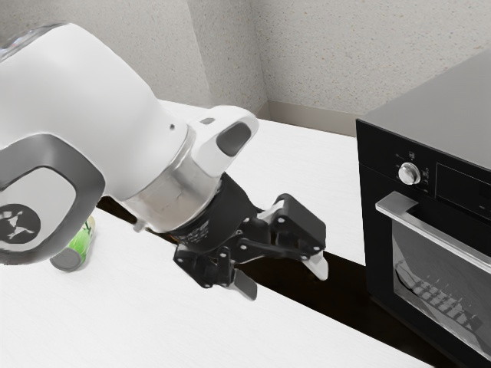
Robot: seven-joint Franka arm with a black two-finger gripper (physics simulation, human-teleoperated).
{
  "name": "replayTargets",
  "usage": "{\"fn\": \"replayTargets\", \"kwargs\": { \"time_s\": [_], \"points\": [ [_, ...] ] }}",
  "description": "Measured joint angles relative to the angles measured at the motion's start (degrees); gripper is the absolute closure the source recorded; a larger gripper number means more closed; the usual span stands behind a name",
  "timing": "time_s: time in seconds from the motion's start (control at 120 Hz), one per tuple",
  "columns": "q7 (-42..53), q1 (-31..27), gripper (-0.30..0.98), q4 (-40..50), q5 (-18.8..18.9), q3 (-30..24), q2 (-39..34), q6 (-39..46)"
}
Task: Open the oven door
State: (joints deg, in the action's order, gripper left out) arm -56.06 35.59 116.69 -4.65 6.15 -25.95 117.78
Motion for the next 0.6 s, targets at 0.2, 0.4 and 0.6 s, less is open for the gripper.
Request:
{"fn": "replayTargets", "kwargs": {
  "time_s": [0.2, 0.4, 0.6],
  "points": [
    [-18.02, 2.3, 0.0, 0.13, 4.17, -0.38, 2.59, 11.01],
    [-32.01, 3.63, 0.0, -0.7, 6.73, -1.87, 5.8, 17.2],
    [-42.06, 3.58, 0.0, -0.2, 7.23, -2.9, 6.1, 20.49]
  ]
}}
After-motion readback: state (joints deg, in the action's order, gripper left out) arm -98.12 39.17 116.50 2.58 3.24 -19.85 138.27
